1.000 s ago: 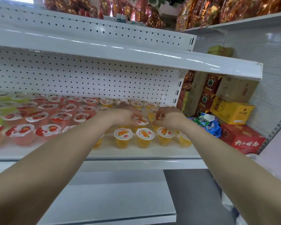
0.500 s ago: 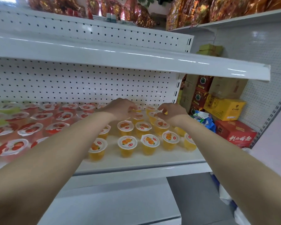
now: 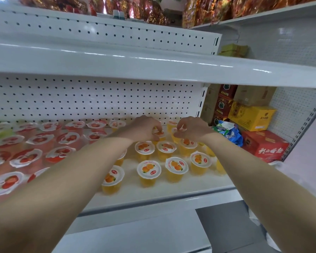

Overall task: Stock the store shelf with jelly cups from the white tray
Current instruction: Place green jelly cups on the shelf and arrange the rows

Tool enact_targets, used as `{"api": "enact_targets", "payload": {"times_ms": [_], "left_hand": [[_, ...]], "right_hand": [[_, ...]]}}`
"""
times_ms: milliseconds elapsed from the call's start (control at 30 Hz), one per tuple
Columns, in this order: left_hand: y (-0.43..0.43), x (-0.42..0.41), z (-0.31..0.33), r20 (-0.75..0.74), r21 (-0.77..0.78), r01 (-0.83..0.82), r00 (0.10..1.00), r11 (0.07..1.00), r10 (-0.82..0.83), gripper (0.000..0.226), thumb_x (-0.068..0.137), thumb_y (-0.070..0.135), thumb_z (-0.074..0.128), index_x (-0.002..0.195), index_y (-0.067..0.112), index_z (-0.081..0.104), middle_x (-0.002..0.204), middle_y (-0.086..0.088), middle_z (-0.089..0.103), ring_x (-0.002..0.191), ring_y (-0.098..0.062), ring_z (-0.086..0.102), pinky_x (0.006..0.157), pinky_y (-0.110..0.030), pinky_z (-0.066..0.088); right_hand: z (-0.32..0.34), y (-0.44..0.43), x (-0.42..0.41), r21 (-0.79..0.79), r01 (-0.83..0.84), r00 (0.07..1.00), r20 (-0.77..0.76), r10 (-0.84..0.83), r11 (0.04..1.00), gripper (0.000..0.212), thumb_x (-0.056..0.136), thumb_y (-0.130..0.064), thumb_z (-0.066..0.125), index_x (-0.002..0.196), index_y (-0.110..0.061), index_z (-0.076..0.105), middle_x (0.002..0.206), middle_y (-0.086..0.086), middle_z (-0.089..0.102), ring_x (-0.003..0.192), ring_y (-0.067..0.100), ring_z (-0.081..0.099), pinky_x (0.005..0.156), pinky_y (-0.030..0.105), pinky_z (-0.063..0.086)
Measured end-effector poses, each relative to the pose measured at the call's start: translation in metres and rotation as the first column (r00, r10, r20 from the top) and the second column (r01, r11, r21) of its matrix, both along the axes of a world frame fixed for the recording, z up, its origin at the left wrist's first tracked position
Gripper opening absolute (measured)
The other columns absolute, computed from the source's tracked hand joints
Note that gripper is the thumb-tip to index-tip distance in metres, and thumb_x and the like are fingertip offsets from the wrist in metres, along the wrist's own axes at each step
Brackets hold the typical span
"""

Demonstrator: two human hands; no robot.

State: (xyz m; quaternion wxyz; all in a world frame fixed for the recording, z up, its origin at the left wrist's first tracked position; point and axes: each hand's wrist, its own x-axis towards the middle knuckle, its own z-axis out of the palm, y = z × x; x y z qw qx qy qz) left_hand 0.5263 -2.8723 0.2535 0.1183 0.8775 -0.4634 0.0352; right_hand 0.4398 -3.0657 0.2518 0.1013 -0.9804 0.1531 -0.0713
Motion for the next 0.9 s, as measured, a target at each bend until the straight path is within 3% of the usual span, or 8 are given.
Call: {"api": "enact_targets", "payload": {"times_ms": [200,333,533,633,700,800,900], "left_hand": [[-0.004,0.001,-0.003,-0.080,-0.077,-0.035,0.996,0.996,0.028,0.033,0.084,0.031,0.073,0.115,0.025,0.067,0.118,0.002,0.065,0.106,-0.016,0.059,0.089,-0.030,0.046],[-0.002,0.002,-0.001,-0.151,-0.067,-0.052,0.988,0.996,0.042,0.034,0.083,0.032,0.075,0.115,0.026,0.066,0.120,0.007,0.063,0.109,-0.013,0.057,0.084,-0.023,0.039],[-0.013,0.009,0.008,-0.046,-0.075,-0.077,0.996,0.994,0.073,0.023,0.086,0.049,0.065,0.101,0.032,0.069,0.116,0.012,0.066,0.107,-0.013,0.059,0.085,-0.028,0.042],[-0.030,0.010,0.012,-0.003,-0.097,-0.052,0.999,0.994,0.052,0.019,0.090,0.044,0.062,0.102,0.030,0.070,0.111,0.010,0.067,0.101,-0.013,0.060,0.080,-0.027,0.043],[-0.042,0.010,0.015,0.031,-0.081,-0.029,0.999,0.996,0.032,0.023,0.093,0.039,0.060,0.110,0.027,0.069,0.114,0.008,0.066,0.103,-0.013,0.057,0.081,-0.027,0.039],[-0.061,0.012,0.015,0.080,-0.031,-0.009,0.997,0.999,0.011,0.030,0.096,0.037,0.055,0.120,0.024,0.065,0.123,0.002,0.064,0.111,-0.019,0.056,0.088,-0.029,0.041],[-0.075,0.019,0.009,0.102,0.044,-0.021,0.995,0.999,0.016,0.032,0.098,0.037,0.051,0.125,0.024,0.062,0.127,0.001,0.062,0.114,-0.022,0.055,0.095,-0.035,0.043]], "right_hand": [[-0.003,-0.009,0.006,-0.001,-0.028,0.999,0.019,0.028,1.000,0.031,0.080,-0.057,0.066,0.102,-0.036,0.061,0.110,-0.005,0.062,0.104,0.022,0.058,0.094,0.042,0.047],[0.001,-0.015,0.007,-0.001,-0.096,0.995,-0.008,0.096,0.995,0.030,0.083,-0.059,0.064,0.102,-0.035,0.062,0.105,-0.010,0.056,0.102,0.018,0.056,0.091,0.040,0.048],[0.016,-0.046,0.005,-0.063,-0.020,0.997,0.079,0.025,0.998,0.022,0.098,-0.040,0.048,0.114,-0.033,0.062,0.110,-0.005,0.066,0.101,0.022,0.060,0.090,0.044,0.051],[0.019,-0.069,0.002,-0.102,0.039,0.998,0.058,-0.034,0.994,0.027,0.096,-0.038,0.052,0.121,-0.031,0.060,0.115,-0.004,0.066,0.105,0.023,0.060,0.090,0.041,0.050],[0.018,-0.083,0.003,-0.096,0.071,0.997,0.025,-0.069,0.993,0.036,0.092,-0.047,0.056,0.125,-0.032,0.058,0.118,-0.004,0.066,0.111,0.024,0.058,0.093,0.041,0.049],[0.014,-0.093,0.006,-0.100,0.067,0.996,-0.052,-0.073,0.993,0.058,0.087,-0.063,0.055,0.133,-0.029,0.053,0.121,-0.002,0.065,0.117,0.026,0.055,0.093,0.039,0.047],[0.009,-0.097,0.014,-0.118,0.052,0.993,-0.099,-0.064,0.992,0.065,0.089,-0.060,0.055,0.142,-0.023,0.047,0.135,0.002,0.057,0.126,0.027,0.049,0.096,0.036,0.045]]}}
